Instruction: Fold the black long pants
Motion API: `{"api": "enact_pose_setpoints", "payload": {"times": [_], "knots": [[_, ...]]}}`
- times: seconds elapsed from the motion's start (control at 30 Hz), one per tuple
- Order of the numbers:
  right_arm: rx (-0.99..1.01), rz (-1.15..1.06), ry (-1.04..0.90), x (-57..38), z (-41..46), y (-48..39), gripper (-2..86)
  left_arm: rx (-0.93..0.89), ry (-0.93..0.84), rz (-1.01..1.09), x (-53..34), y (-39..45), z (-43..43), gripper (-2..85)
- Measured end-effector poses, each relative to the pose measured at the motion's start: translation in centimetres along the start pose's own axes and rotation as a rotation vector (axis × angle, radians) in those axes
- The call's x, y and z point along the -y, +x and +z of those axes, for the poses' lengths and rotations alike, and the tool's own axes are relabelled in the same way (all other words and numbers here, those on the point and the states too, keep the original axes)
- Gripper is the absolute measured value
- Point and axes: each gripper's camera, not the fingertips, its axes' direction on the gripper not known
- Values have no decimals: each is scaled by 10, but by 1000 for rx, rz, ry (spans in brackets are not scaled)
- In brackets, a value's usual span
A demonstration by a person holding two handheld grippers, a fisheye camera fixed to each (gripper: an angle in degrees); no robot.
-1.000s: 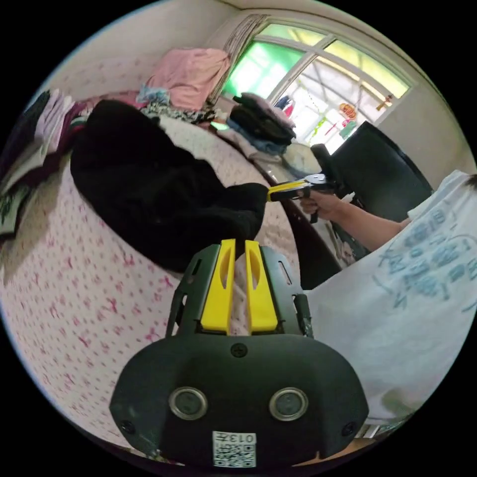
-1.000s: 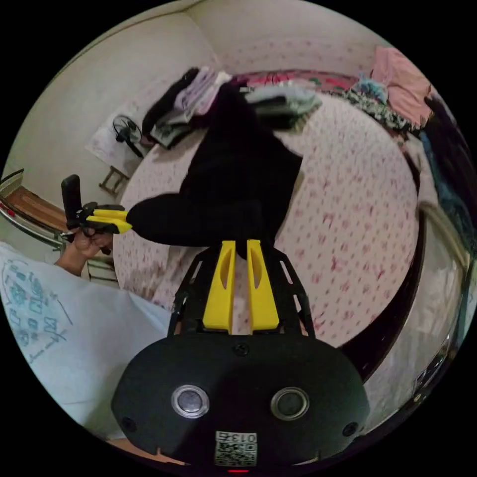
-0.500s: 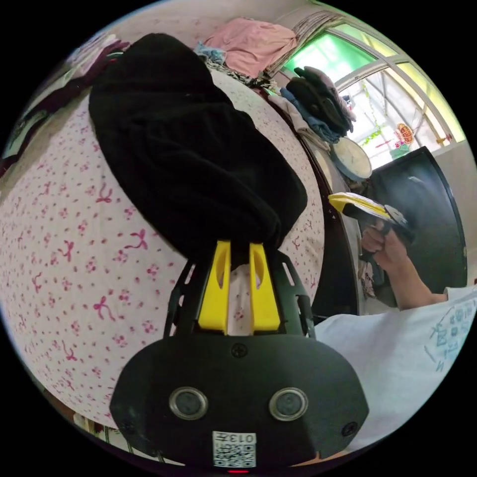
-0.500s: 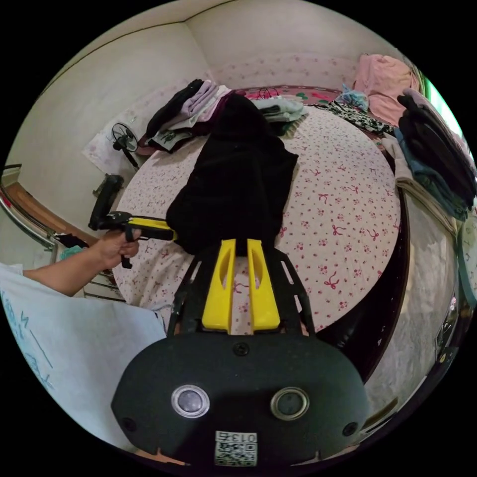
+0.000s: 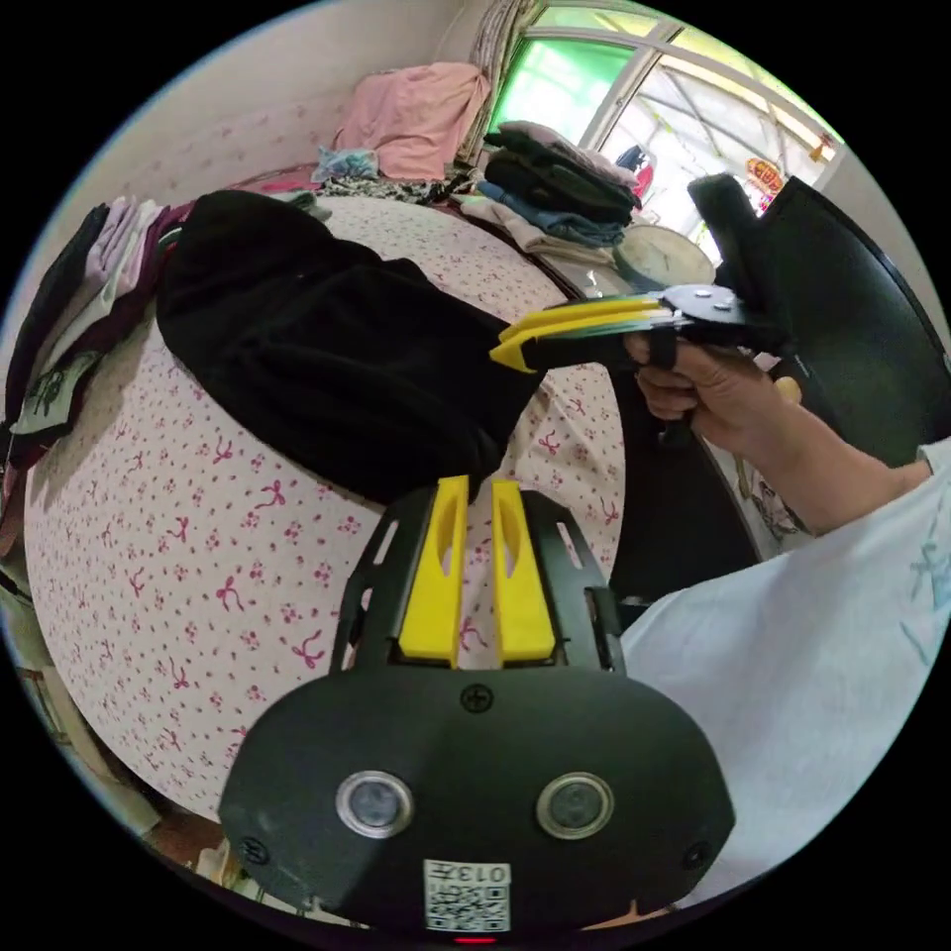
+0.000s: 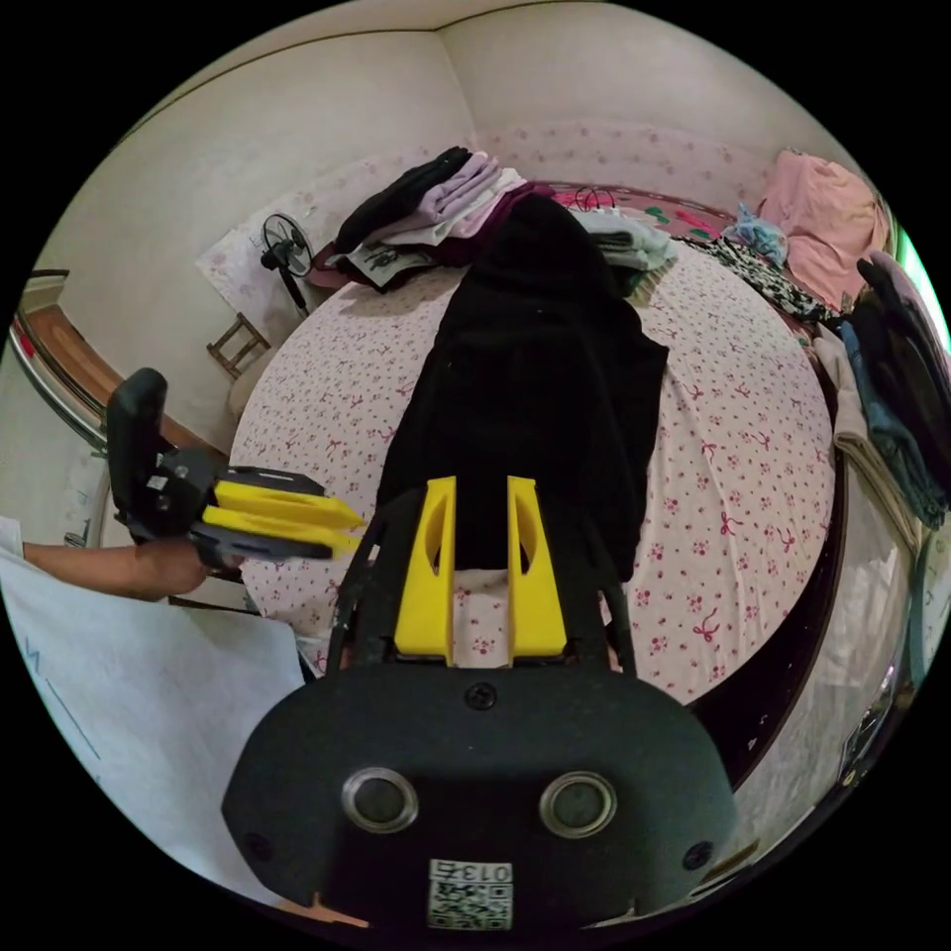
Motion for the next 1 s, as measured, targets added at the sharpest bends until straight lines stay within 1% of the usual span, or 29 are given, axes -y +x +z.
{"api": "enact_pose_setpoints", "payload": {"times": [0.07,0.13,0.23,0.33,0.47,0.53,0.57,0.6,0.63,0.67,0.7,0.73,0.77,0.83,0.87,0.93,1.0], "knots": [[-2,18,-17,-5,10,-8,88,48,73,-66,-14,-23,-21,21],[-14,19,-19,-3,18,-17,94,155,145,-259,-24,-70,-44,29],[-18,-1,-26,10,35,-40,109,116,134,-388,-14,-133,-58,43],[-46,-54,-62,27,62,-71,123,61,131,-446,5,-184,-59,61],[-116,-89,-178,40,109,-103,130,29,118,-479,29,-226,-51,87],[-136,-68,-246,38,128,-110,123,-26,83,-496,42,-246,-42,122],[-137,-38,-266,33,136,-112,113,-49,66,-503,44,-250,-39,123],[-137,-29,-259,31,137,-113,99,-114,41,-501,48,-255,-34,126],[-155,-25,-258,26,137,-117,72,-140,11,-507,50,-258,-31,111],[-182,-29,-264,21,136,-122,51,-122,7,-506,49,-258,-32,103],[-194,-25,-263,18,135,-124,40,-91,-15,-486,47,-258,-35,84],[-199,-3,-259,13,132,-125,33,-97,-19,-464,43,-257,-40,66],[-208,44,-237,8,125,-124,28,-109,-4,-454,40,-257,-45,57],[-228,141,-169,-2,108,-120,23,-207,116,-421,23,-253,-74,35],[-212,200,-80,-11,90,-116,20,-244,156,-407,18,-251,-83,33],[-199,283,60,-26,59,-111,18,-331,296,-335,-1,-237,-125,26],[-220,345,172,-40,27,-107,17,-344,387,-255,-17,-222,-166,24]]}}
